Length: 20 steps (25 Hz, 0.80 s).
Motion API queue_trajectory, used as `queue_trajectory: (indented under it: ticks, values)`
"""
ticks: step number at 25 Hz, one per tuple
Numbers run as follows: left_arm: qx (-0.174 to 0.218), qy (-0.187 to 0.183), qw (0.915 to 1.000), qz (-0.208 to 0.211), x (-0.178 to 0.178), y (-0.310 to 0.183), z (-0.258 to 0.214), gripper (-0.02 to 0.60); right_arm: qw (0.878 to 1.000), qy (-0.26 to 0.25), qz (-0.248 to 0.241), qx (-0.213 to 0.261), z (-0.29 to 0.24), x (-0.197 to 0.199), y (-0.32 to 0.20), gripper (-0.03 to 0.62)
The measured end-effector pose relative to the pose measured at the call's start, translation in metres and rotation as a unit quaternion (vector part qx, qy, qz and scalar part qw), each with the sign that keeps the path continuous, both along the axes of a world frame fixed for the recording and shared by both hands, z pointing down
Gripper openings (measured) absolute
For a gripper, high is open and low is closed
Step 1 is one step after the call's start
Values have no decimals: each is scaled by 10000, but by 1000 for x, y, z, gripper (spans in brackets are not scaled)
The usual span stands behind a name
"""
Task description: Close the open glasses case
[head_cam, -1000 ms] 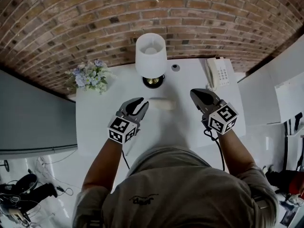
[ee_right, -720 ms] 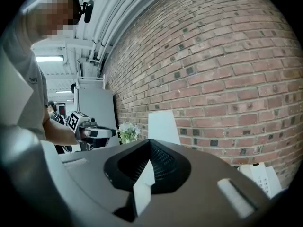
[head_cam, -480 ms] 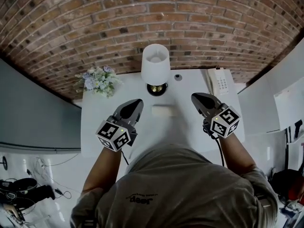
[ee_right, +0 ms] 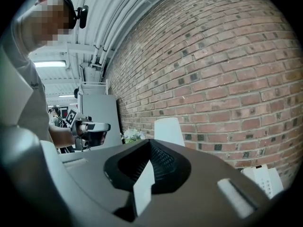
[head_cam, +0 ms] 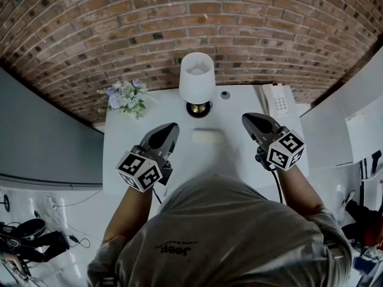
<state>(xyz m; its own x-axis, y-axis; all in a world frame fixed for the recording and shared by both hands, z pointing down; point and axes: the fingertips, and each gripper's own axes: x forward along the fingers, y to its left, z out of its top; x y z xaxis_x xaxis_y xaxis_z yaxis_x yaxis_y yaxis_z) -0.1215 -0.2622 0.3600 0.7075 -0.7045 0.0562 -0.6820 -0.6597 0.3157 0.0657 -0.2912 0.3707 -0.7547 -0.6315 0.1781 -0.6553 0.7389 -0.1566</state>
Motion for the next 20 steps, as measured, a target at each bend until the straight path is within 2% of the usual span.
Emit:
queue_trajectory:
  ticks: [20]
  values:
    - [58, -28, 10000, 42, 2, 6, 0, -3, 9999, 110, -31, 11, 2, -5, 5, 8]
